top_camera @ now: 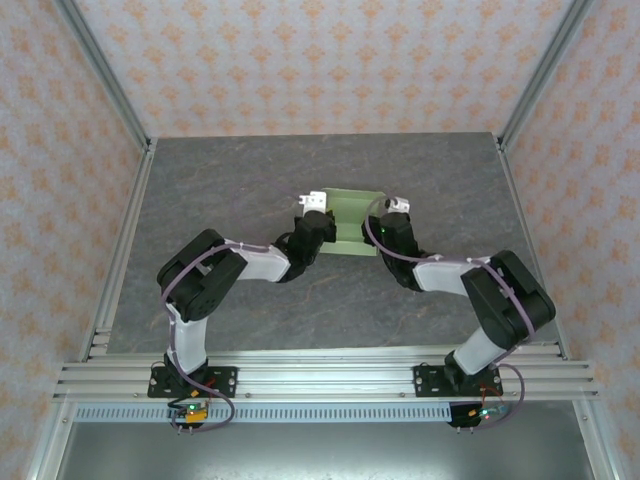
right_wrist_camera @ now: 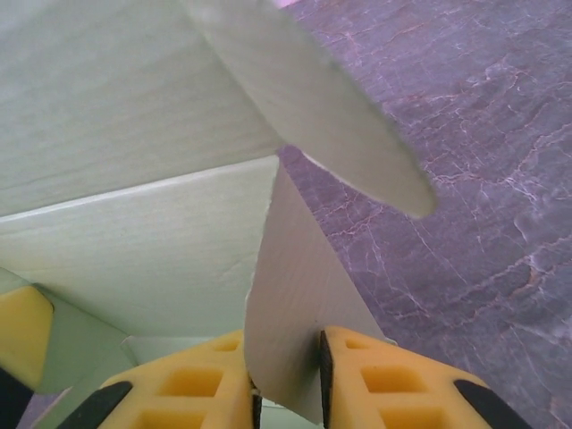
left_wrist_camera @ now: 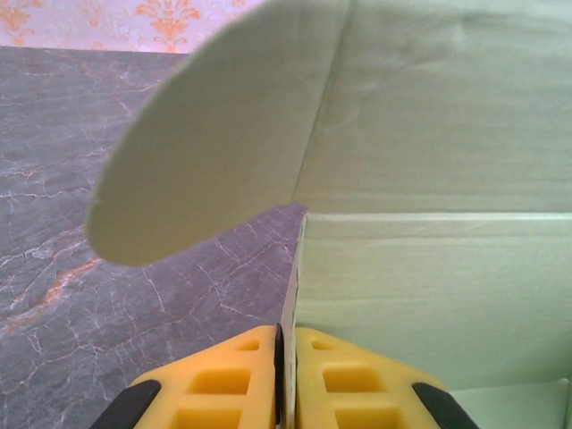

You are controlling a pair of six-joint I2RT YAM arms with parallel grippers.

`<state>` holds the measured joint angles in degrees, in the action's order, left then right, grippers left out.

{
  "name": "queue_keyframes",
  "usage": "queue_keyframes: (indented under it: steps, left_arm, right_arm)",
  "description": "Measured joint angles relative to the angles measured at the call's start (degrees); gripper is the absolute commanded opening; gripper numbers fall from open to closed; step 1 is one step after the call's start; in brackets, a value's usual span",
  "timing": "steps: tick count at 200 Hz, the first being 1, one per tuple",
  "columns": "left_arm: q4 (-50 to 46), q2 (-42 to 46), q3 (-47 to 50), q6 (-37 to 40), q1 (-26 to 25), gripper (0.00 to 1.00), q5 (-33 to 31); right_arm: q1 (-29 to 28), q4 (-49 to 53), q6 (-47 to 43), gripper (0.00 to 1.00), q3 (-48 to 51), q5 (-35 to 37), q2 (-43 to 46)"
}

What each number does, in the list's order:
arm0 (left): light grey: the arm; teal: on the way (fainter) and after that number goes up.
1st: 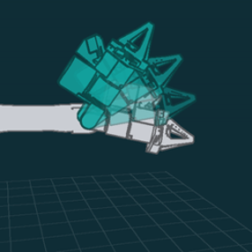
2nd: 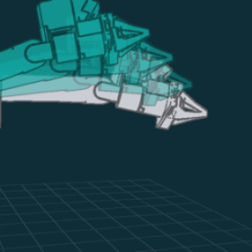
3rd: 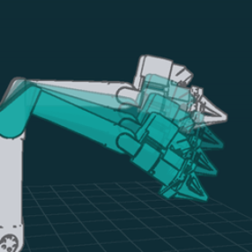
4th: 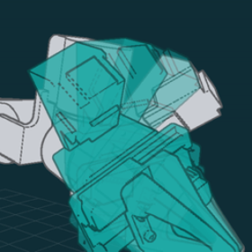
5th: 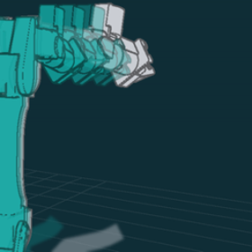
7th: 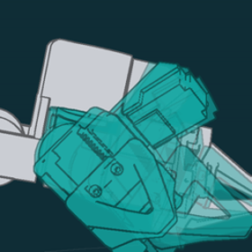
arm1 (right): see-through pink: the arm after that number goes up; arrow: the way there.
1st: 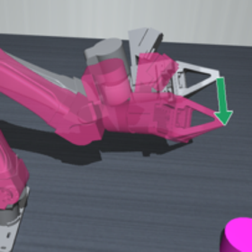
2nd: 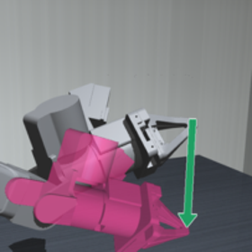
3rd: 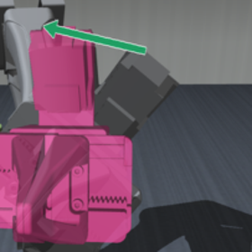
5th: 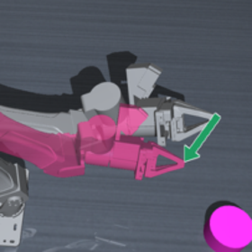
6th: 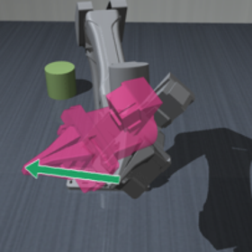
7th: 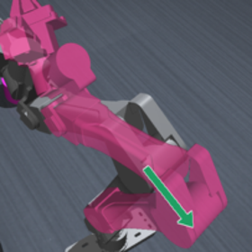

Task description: Fold the paper box

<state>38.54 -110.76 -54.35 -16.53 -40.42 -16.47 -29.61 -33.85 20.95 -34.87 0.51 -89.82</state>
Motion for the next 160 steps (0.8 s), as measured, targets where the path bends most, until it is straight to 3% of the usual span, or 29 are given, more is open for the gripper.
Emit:
queue_keyframes:
  steps: [23, 56, 102, 127, 160]
  left_arm:
    - [3.1, 0.0, 1.6, 1.1, -1.4, 0.11, -1.2]
    - [4.8, 0.0, 2.6, 2.6, -3.0, 0.1, -2.5]
    - [6.2, -0.2, 3.1, 4.1, -3.8, 0.09, -3.9]
    - [6.6, -0.4, 3.2, 4.7, -3.9, 0.09, -4.3]
    - [8.4, -0.4, 4.1, 5.6, -4.2, 0.09, -5.0]
  right_arm:
    - [0.0, 0.0, 1.2, 0.44, 2.1, -0.6, 2.9]
    - [-0.6, 3.9, 5.4, 0.72, 4.5, -1.4, 10.1]
    - [-0.7, 10.6, 17.6, 0.88, 6.9, -1.8, 24.0]
    - [-0.7, 19.1, 26.1, 1.0, 7.1, -0.6, 30.6]
    - [3.7, 33.7, 36.1, 0.99, 1.9, -1.3, 32.7]
